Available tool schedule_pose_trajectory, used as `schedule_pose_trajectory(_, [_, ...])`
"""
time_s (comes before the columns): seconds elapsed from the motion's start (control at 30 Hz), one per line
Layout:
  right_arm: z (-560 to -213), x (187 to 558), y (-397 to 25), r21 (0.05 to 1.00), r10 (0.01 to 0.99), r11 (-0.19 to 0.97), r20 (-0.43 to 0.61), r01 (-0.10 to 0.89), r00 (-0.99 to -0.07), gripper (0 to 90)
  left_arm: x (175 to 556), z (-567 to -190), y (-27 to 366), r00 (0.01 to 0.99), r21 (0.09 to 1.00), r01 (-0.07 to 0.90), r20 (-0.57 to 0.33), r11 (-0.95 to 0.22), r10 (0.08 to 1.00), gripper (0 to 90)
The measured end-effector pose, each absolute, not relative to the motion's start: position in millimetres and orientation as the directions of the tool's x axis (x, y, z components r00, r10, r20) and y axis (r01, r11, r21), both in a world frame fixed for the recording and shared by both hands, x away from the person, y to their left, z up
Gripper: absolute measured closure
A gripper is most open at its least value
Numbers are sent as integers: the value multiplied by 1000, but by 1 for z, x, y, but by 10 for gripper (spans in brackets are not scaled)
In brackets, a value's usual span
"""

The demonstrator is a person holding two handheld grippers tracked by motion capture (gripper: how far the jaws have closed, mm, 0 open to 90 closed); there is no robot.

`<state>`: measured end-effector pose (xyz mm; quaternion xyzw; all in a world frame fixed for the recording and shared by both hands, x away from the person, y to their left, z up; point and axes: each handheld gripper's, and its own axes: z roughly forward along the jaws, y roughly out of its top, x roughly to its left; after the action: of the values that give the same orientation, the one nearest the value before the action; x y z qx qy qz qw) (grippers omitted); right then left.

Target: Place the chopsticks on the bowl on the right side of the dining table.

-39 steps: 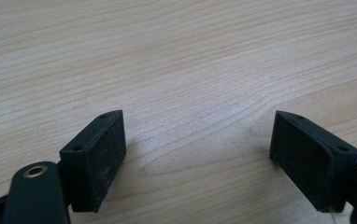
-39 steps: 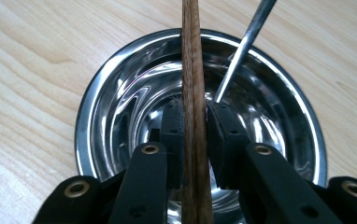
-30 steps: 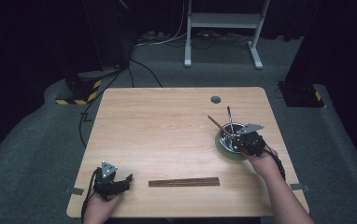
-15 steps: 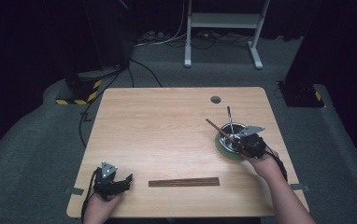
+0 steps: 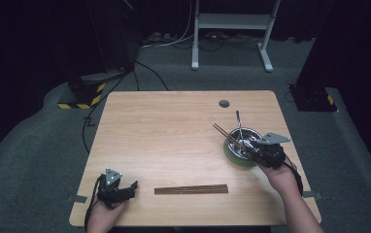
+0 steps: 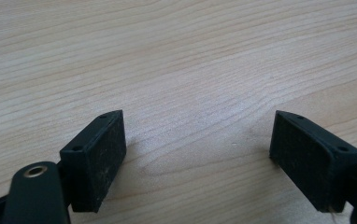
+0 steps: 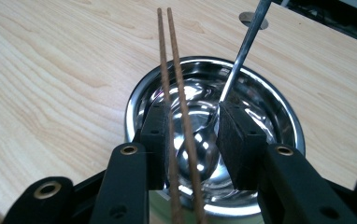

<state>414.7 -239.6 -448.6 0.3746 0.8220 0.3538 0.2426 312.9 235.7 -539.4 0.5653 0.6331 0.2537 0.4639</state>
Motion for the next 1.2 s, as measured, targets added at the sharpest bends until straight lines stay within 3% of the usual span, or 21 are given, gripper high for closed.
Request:
schedule_pose_trajectory(0.13, [-456, 398, -236, 762, 797, 483, -179, 431, -577, 651, 313, -539, 236, 69, 846, 480, -301, 233, 951, 186])
schedule_pose_trajectory(0.27, [-464, 374, -235, 794, 818, 447, -176, 412, -548, 811, 313, -539, 235, 63, 844, 481, -303, 237, 951, 187])
schedule_pose_trajectory(0.37, [-472, 363, -235, 796, 827, 432, -163, 424, -538, 861, 313, -539, 236, 62, 844, 481, -304, 238, 951, 189])
schedule_pose_trajectory(0.63, [-494, 357, -239, 791, 856, 414, -170, 450, -489, 849, 313, -539, 235, 56, 844, 474, -312, 250, 948, 199])
schedule_pose_trajectory(1.1, [-499, 359, -246, 789, 881, 400, -190, 466, -434, 841, 313, -539, 235, 56, 844, 473, -317, 254, 947, 204])
schedule_pose_trajectory(1.2, [-498, 361, -250, 789, 888, 393, -191, 472, -419, 839, 311, -538, 236, 81, 850, 473, -305, 232, 949, 265])
